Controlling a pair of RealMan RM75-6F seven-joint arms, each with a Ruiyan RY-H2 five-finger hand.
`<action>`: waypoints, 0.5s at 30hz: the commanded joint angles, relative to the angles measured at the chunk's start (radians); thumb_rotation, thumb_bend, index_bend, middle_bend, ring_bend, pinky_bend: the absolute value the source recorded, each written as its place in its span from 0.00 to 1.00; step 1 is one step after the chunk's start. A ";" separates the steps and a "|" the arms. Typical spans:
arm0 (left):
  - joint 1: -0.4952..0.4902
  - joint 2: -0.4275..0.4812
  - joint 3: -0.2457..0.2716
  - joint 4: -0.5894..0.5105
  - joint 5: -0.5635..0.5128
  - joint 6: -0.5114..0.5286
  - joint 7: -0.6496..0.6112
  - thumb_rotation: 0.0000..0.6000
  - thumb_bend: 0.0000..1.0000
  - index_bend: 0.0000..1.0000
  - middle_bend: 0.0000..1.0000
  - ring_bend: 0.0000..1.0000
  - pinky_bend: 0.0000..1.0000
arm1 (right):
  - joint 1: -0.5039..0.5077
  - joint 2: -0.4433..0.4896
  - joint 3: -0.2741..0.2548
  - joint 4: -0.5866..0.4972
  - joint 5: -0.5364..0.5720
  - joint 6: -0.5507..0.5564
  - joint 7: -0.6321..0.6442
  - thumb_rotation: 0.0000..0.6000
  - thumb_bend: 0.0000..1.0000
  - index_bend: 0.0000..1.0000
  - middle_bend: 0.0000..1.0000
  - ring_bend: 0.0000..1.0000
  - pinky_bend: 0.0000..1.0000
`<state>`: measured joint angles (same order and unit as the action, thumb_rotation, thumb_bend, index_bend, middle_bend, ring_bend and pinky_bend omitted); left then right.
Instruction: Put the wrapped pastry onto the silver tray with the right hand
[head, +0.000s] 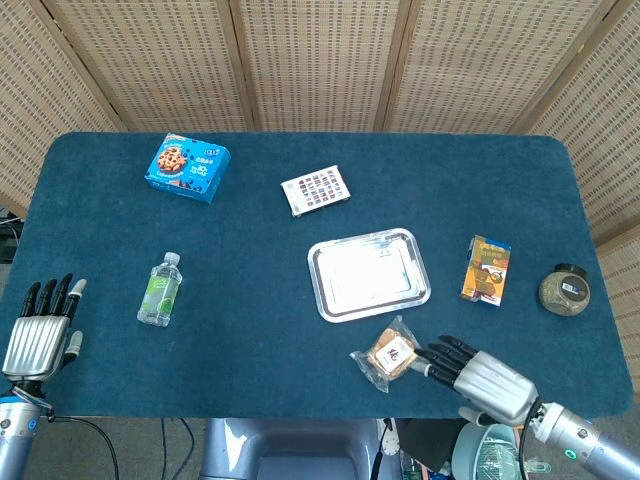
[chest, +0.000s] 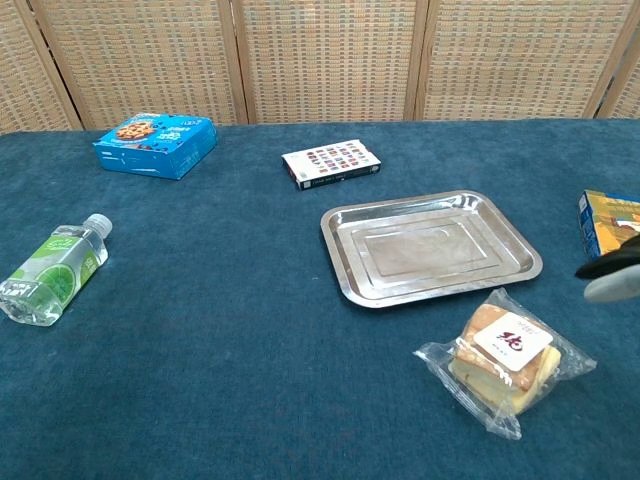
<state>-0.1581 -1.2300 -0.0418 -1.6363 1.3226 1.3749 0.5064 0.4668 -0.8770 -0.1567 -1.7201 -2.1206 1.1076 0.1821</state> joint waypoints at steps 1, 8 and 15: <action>-0.005 -0.002 0.000 0.001 -0.003 -0.006 0.005 1.00 0.46 0.00 0.00 0.00 0.00 | 0.017 -0.020 -0.010 -0.008 0.007 -0.031 -0.013 1.00 0.33 0.00 0.00 0.00 0.00; -0.013 -0.001 0.000 0.002 -0.007 -0.017 0.004 1.00 0.46 0.00 0.00 0.00 0.00 | 0.056 -0.045 0.022 -0.013 0.075 -0.074 -0.031 1.00 0.33 0.00 0.00 0.00 0.00; -0.017 0.003 0.002 0.005 -0.010 -0.025 -0.008 1.00 0.46 0.00 0.00 0.00 0.00 | 0.096 -0.080 0.048 -0.023 0.142 -0.139 -0.061 1.00 0.33 0.00 0.00 0.00 0.00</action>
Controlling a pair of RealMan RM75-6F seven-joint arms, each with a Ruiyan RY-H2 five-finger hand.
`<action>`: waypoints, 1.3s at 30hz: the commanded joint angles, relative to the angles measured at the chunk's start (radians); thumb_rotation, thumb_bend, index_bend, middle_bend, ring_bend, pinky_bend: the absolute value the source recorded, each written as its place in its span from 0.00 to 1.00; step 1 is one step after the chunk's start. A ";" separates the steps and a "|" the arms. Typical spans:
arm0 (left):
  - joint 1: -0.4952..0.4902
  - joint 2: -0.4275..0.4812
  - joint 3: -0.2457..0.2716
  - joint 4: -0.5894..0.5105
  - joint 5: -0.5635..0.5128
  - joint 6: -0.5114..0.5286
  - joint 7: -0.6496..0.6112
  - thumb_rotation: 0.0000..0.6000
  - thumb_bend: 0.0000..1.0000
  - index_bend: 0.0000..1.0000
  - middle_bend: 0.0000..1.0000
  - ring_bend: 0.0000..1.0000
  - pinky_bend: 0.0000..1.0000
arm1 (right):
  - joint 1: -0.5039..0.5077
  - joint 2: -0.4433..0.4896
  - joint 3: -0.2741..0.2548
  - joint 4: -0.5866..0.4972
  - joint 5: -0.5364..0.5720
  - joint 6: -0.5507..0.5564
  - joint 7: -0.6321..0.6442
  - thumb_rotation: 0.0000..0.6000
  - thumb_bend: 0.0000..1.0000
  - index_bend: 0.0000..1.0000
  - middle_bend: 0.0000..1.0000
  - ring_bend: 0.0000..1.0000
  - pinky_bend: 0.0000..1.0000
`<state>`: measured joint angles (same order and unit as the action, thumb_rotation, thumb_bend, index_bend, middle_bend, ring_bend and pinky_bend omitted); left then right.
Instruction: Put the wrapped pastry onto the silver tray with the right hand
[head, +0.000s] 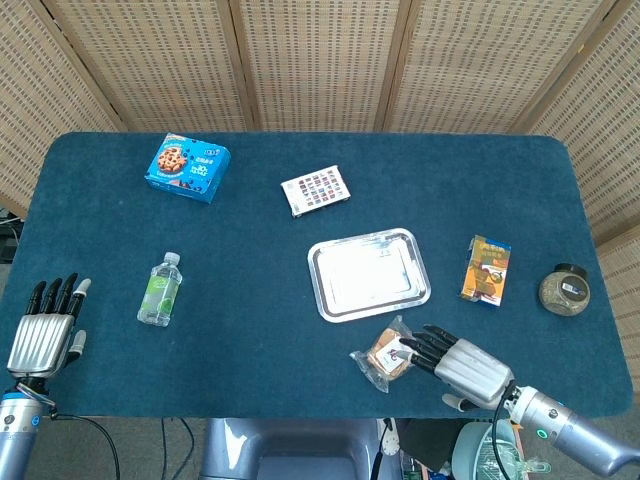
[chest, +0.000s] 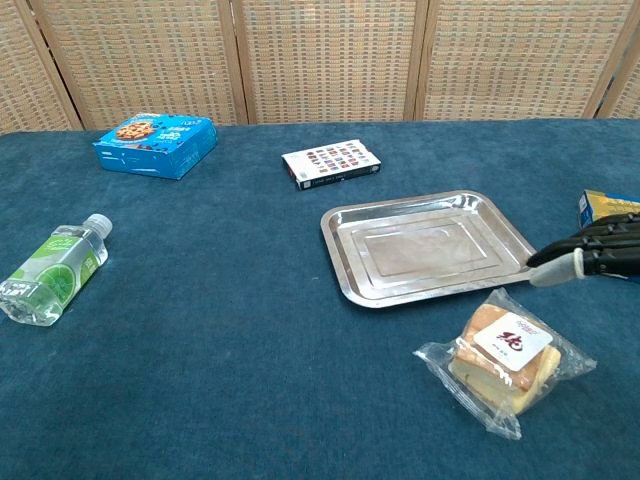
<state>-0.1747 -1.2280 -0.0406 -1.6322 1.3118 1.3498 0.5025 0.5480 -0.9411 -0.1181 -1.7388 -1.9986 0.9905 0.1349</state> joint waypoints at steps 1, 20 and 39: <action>0.000 0.002 0.002 0.001 0.002 0.000 -0.007 1.00 0.46 0.00 0.00 0.00 0.00 | 0.019 -0.022 0.010 -0.004 0.027 -0.030 -0.018 1.00 0.33 0.00 0.00 0.00 0.00; 0.002 0.016 0.009 0.033 -0.004 -0.015 -0.072 1.00 0.45 0.00 0.00 0.00 0.00 | 0.092 -0.155 0.008 0.011 0.134 -0.185 -0.125 1.00 0.33 0.00 0.00 0.00 0.00; -0.007 0.021 0.012 0.031 -0.009 -0.035 -0.086 1.00 0.46 0.00 0.00 0.00 0.00 | 0.168 -0.248 0.053 0.026 0.253 -0.273 -0.198 1.00 0.33 0.00 0.00 0.00 0.00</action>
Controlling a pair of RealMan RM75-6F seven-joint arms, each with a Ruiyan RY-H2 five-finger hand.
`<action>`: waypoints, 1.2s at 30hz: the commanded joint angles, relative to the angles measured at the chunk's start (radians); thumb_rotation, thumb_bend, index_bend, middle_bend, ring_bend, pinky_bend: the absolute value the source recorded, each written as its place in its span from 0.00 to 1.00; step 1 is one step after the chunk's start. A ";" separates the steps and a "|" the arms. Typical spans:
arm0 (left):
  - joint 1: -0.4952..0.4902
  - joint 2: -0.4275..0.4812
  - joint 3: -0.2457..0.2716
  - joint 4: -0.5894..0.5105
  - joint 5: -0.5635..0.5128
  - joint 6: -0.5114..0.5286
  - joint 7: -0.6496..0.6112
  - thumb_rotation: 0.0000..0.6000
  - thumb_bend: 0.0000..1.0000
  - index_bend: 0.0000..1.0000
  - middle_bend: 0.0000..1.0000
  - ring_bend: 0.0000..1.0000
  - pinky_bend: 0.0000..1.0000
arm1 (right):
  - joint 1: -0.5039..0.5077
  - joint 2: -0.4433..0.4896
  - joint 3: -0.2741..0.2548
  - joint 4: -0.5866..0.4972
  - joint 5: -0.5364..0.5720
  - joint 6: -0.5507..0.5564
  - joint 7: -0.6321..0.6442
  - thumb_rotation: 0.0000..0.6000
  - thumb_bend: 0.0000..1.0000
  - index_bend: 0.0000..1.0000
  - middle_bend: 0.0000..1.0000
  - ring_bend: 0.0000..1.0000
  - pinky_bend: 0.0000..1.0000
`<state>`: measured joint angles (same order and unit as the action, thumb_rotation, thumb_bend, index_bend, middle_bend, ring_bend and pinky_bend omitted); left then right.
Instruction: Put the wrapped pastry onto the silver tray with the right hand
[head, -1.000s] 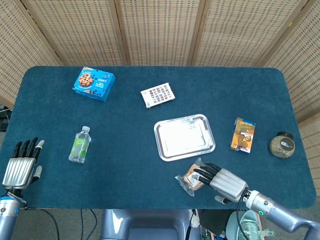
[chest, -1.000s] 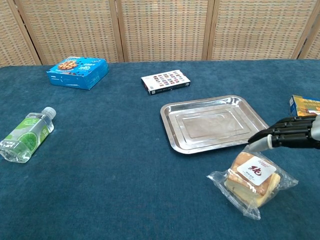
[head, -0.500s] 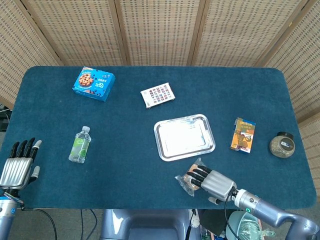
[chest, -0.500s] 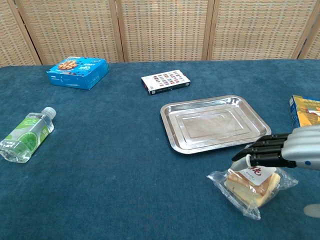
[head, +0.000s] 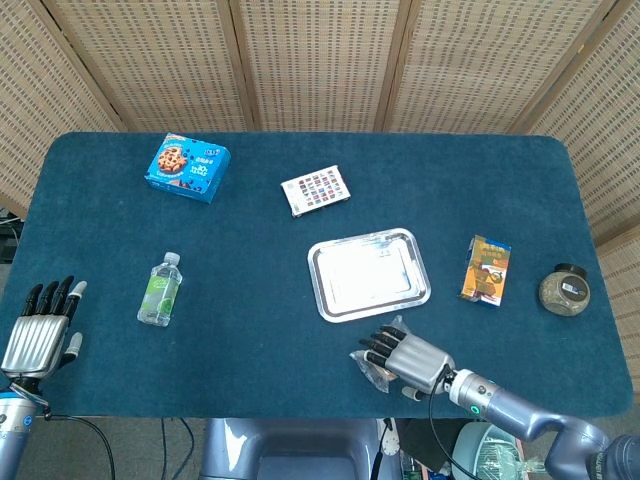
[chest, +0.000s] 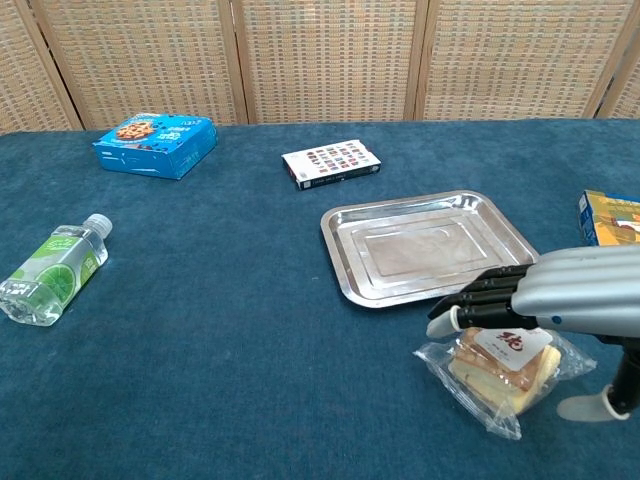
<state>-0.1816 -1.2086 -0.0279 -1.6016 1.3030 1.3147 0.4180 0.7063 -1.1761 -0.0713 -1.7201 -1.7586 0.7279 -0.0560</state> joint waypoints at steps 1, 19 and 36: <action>-0.001 0.002 -0.001 0.000 0.000 0.000 -0.003 1.00 0.46 0.00 0.00 0.00 0.00 | 0.013 -0.018 0.006 0.010 0.018 -0.014 -0.009 1.00 0.33 0.00 0.00 0.00 0.00; 0.002 0.011 0.000 0.009 -0.010 -0.005 -0.028 1.00 0.46 0.00 0.00 0.00 0.00 | 0.054 -0.109 -0.029 0.123 0.032 -0.017 0.053 1.00 0.33 0.01 0.01 0.00 0.01; -0.001 0.009 0.004 0.006 -0.008 -0.009 -0.022 1.00 0.45 0.00 0.00 0.00 0.00 | 0.037 -0.130 -0.069 0.190 -0.019 0.094 0.112 1.00 0.33 0.36 0.38 0.23 0.38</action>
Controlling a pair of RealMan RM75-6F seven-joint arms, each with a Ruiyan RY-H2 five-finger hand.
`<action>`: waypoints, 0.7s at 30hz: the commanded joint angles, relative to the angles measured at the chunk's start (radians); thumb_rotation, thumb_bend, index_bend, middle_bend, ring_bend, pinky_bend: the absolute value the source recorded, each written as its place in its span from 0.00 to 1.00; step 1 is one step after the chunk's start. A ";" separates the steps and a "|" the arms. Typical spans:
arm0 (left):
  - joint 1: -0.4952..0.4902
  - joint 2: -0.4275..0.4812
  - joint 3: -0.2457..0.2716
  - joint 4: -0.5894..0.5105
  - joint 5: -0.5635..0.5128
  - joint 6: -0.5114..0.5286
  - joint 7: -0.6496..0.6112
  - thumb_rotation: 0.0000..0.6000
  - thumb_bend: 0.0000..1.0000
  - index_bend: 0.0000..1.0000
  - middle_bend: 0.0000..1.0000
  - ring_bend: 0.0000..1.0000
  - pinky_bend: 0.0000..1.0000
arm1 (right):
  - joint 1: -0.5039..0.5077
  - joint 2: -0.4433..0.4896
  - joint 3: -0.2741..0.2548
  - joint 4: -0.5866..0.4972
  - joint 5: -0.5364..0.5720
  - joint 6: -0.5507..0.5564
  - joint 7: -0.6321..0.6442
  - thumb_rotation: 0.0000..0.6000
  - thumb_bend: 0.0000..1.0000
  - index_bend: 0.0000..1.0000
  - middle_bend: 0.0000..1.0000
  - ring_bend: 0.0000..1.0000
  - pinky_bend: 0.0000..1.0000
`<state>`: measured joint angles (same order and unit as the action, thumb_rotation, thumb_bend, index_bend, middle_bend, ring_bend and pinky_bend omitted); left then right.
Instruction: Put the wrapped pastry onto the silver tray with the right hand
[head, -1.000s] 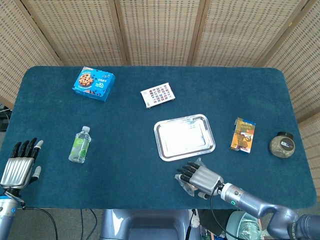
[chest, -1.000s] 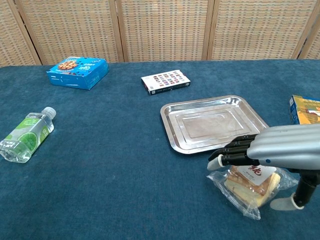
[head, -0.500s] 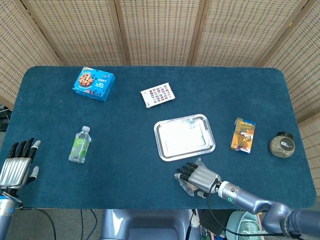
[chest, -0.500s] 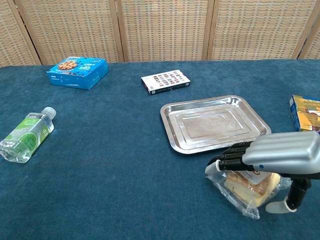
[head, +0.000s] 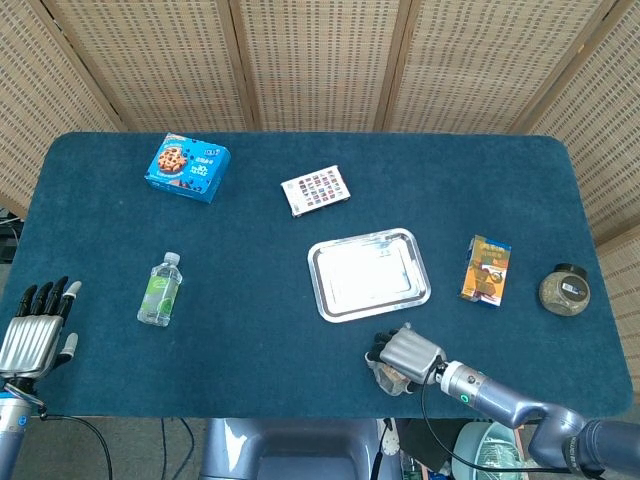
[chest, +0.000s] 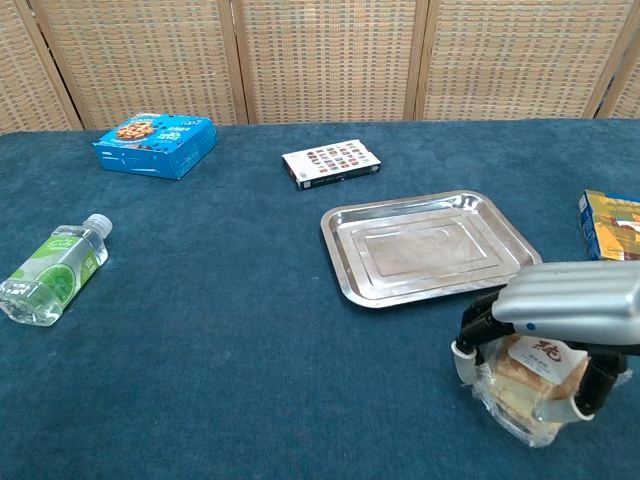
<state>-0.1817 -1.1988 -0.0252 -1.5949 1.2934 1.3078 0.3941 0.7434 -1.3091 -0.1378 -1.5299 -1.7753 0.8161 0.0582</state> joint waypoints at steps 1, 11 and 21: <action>-0.002 -0.002 0.001 -0.001 0.002 -0.002 0.003 1.00 0.45 0.00 0.00 0.00 0.00 | 0.000 0.005 -0.002 -0.002 -0.002 0.008 -0.004 1.00 0.33 0.37 0.39 0.23 0.38; -0.005 -0.007 0.003 0.003 -0.001 -0.007 0.010 1.00 0.45 0.00 0.00 0.00 0.00 | 0.015 0.055 0.015 -0.069 0.027 -0.007 -0.079 1.00 0.33 0.37 0.39 0.24 0.39; -0.011 -0.010 0.002 0.001 -0.005 -0.016 0.014 1.00 0.46 0.00 0.00 0.00 0.00 | 0.054 0.144 0.054 -0.200 0.128 -0.106 -0.191 1.00 0.33 0.37 0.39 0.24 0.39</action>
<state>-0.1930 -1.2083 -0.0236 -1.5941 1.2879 1.2913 0.4079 0.7844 -1.1838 -0.0948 -1.7035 -1.6716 0.7356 -0.1183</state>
